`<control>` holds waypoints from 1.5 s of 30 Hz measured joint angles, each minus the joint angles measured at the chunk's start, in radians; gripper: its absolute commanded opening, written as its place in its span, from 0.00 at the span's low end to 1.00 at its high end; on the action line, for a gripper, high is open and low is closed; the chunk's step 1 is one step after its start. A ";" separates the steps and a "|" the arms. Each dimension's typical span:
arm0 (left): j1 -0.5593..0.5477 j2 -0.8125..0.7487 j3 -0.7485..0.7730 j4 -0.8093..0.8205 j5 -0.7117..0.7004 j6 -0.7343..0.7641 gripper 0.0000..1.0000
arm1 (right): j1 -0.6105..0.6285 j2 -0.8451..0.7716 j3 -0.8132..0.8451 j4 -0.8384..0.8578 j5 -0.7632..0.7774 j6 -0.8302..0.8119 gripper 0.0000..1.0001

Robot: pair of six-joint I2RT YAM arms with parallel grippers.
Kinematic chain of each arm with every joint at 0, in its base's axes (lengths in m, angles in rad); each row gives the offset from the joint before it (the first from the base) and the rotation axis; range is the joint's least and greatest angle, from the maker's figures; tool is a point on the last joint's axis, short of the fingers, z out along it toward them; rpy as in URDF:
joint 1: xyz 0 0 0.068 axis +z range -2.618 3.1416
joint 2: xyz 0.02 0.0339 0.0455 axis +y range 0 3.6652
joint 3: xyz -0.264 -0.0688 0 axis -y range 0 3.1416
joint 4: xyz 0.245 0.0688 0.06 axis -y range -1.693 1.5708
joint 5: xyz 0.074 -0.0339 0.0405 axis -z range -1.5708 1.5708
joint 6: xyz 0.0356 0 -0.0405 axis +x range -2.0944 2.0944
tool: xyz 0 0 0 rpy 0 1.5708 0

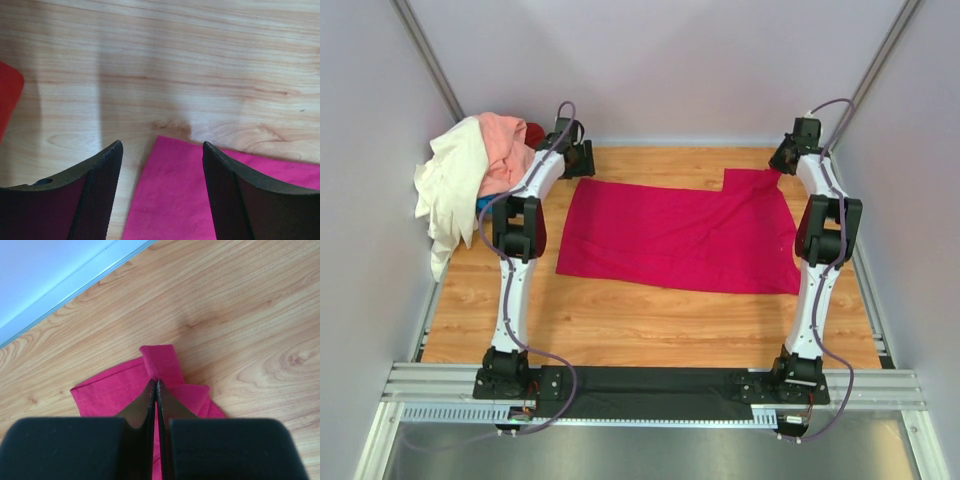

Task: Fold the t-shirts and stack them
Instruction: Fold the tshirt

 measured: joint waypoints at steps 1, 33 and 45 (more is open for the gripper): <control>0.001 0.000 0.000 0.000 0.002 0.002 0.72 | 0.000 0.000 0.000 0.001 -0.003 0.002 0.00; -0.016 -0.102 -0.127 -0.017 0.058 -0.012 0.00 | 0.055 -0.057 0.066 -0.043 -0.180 -0.008 0.00; -0.017 -0.434 -0.462 0.061 0.029 -0.015 0.00 | 0.069 -0.372 -0.295 0.029 -0.248 -0.049 0.00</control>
